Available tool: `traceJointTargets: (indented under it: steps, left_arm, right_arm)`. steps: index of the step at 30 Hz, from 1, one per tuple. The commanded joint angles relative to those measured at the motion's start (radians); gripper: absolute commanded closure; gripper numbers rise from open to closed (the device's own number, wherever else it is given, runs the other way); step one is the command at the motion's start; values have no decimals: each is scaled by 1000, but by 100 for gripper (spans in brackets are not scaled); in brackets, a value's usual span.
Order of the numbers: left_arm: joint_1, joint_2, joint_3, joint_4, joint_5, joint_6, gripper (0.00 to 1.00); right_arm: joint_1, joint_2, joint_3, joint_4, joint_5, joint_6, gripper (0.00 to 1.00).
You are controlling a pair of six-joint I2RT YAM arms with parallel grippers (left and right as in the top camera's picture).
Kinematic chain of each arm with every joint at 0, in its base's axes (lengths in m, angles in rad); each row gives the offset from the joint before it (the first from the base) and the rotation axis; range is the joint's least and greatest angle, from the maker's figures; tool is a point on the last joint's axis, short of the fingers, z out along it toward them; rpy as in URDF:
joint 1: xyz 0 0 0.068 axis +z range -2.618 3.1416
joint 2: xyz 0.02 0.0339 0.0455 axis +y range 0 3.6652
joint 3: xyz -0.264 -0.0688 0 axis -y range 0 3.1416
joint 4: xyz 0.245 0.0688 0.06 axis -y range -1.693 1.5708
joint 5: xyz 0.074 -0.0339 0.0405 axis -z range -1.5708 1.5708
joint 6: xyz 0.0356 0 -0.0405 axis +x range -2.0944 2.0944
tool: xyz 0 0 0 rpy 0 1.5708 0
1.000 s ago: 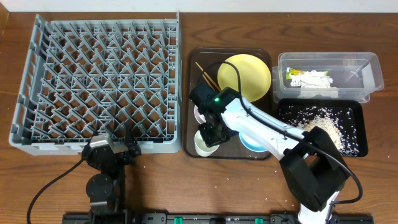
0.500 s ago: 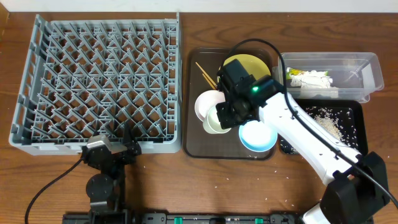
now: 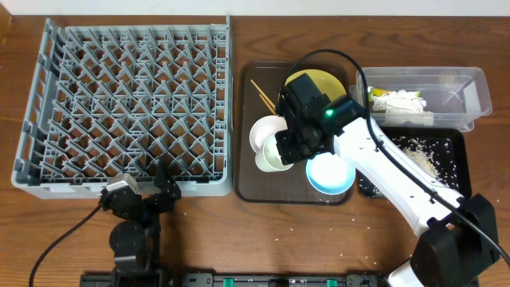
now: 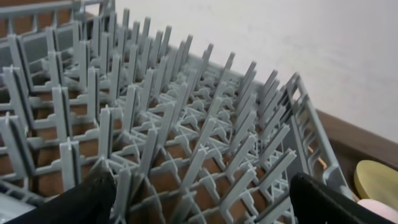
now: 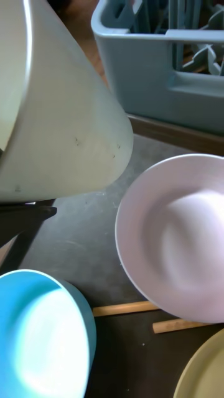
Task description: Sort waste into correct bins and load items into the dishwasher
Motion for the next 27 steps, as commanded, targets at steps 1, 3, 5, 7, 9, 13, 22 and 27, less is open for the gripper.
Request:
traceJointTargets:
  steps: [1, 3, 5, 7, 9, 13, 22, 27]
  left_arm:
    - [4, 43, 85, -33, -3, -14, 10]
    - [4, 74, 115, -48, -2, -14, 10]
    - [4, 103, 139, -47, 23, -14, 10]
    - [4, 132, 165, -47, 46, -14, 10]
    - [4, 171, 196, -48, 72, -27, 10]
    - [4, 261, 255, -48, 129, -98, 10]
    - [4, 566, 472, -47, 334, -248, 10]
    - [4, 737, 552, -17, 509, -369, 10]
  right_arm:
    - [-5, -11, -1, 6, -23, -19, 99]
    - [-5, -11, -1, 7, -23, -19, 99]
    - [-5, -11, -1, 9, -23, -19, 99]
    - [-7, -11, -1, 11, -23, -19, 99]
    - [-11, -11, -1, 13, -23, -19, 99]
    - [-36, -11, -1, 37, -87, -45, 99]
    - [-162, -11, 0, 124, -312, -100, 99]
    - [-225, -11, 0, 179, -438, -114, 99]
